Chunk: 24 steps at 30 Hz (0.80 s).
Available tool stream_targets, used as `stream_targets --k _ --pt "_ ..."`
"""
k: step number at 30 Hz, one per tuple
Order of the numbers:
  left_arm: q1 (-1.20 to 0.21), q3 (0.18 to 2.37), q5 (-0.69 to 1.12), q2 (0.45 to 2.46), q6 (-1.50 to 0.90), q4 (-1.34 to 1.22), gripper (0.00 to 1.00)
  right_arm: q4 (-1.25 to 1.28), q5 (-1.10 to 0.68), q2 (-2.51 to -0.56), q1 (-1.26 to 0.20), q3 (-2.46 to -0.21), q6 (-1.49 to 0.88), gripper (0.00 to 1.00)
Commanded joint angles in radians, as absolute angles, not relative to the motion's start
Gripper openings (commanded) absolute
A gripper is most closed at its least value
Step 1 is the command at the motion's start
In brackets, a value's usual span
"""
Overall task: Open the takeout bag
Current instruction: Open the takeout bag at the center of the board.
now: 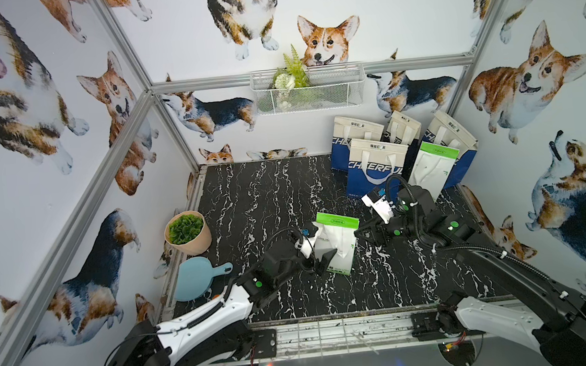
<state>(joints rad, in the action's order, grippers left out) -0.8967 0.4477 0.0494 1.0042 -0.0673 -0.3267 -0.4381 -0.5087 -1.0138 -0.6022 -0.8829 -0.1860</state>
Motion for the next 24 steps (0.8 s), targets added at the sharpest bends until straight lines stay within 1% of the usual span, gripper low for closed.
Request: stream_targets --k 1,2,4,6,11,14,18,21,24 --pt "-0.893 0.463 0.15 1.034 -0.023 -0.394 0.87 -0.384 -0.566 -0.982 -0.605 -0.873 -0.211 0.49" --pt "-0.892 0.463 0.17 1.035 -0.028 -0.399 0.86 -0.382 -0.574 -0.968 -0.604 -0.869 -0.212 0.49" --pt "-0.893 0.465 0.216 1.026 -0.034 -0.392 0.79 -0.377 -0.584 -0.943 -0.605 -0.858 -0.215 0.49" --pt "-0.894 0.457 0.248 1.006 -0.051 -0.393 0.75 -0.376 -0.579 -0.916 -0.604 -0.846 -0.22 0.49" --pt "-0.894 0.402 0.255 0.927 -0.1 -0.402 0.6 -0.37 -0.571 -0.881 -0.605 -0.833 -0.228 0.48" --pt "-0.896 0.339 0.247 0.891 -0.124 -0.469 0.5 -0.369 -0.565 -0.865 -0.606 -0.833 -0.23 0.46" --pt "-0.896 0.327 0.253 0.923 -0.143 -0.496 0.38 -0.368 -0.54 -0.835 -0.607 -0.83 -0.231 0.44" --pt "-0.896 0.345 0.277 0.955 -0.155 -0.488 0.3 -0.359 -0.514 -0.811 -0.617 -0.837 -0.206 0.4" --pt "-0.896 0.345 0.264 0.951 -0.161 -0.474 0.28 -0.355 -0.409 -0.797 -0.656 -0.866 -0.142 0.36"
